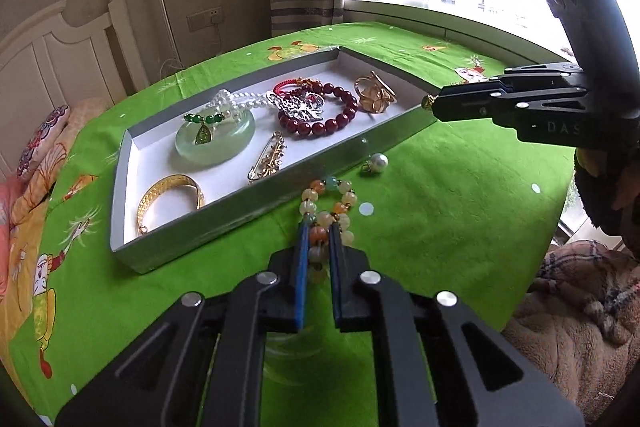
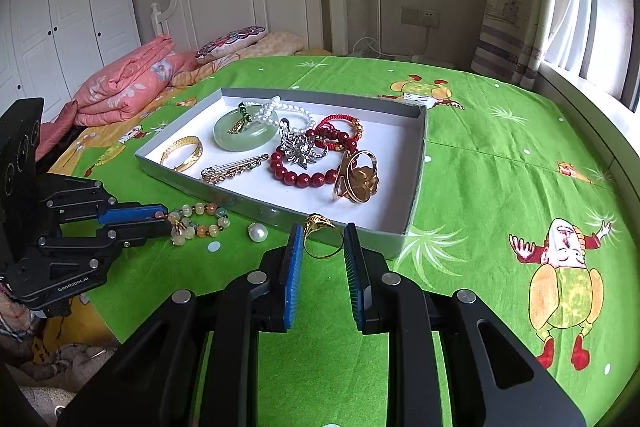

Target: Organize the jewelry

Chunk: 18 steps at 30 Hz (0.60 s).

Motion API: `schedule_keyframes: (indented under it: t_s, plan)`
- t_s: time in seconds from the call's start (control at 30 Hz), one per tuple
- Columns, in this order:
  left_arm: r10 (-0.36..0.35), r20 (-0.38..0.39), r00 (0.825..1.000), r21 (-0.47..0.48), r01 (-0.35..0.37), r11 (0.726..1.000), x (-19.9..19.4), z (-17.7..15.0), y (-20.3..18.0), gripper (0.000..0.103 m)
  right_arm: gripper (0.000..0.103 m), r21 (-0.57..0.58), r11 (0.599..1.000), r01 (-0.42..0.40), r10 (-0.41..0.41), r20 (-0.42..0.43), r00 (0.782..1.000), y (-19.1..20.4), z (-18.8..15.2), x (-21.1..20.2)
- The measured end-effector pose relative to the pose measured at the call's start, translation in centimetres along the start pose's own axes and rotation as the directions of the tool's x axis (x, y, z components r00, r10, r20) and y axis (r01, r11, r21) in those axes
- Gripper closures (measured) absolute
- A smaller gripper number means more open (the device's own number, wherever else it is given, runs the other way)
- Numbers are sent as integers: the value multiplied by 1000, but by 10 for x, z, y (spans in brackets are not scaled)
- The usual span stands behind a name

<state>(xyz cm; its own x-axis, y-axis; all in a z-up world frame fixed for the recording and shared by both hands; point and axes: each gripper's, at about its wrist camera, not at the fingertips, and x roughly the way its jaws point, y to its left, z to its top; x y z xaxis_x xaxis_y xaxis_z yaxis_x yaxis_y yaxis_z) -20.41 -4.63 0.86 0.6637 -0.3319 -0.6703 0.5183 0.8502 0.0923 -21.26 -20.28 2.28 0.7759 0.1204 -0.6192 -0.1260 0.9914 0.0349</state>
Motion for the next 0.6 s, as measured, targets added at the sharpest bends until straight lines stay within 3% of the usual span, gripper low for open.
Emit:
schedule_keyframes:
  t_s: [0.3,0.6]
  plan:
    - [20,115,993,-4,-20,1000,-39,36,8,94,81,-13,1000,-8,8,27,1000,4,7,-8]
    - [35,155,987,22,-39,999,-46,65,11,94,81,-35,999,-3,4,42,999,7,16,-8]
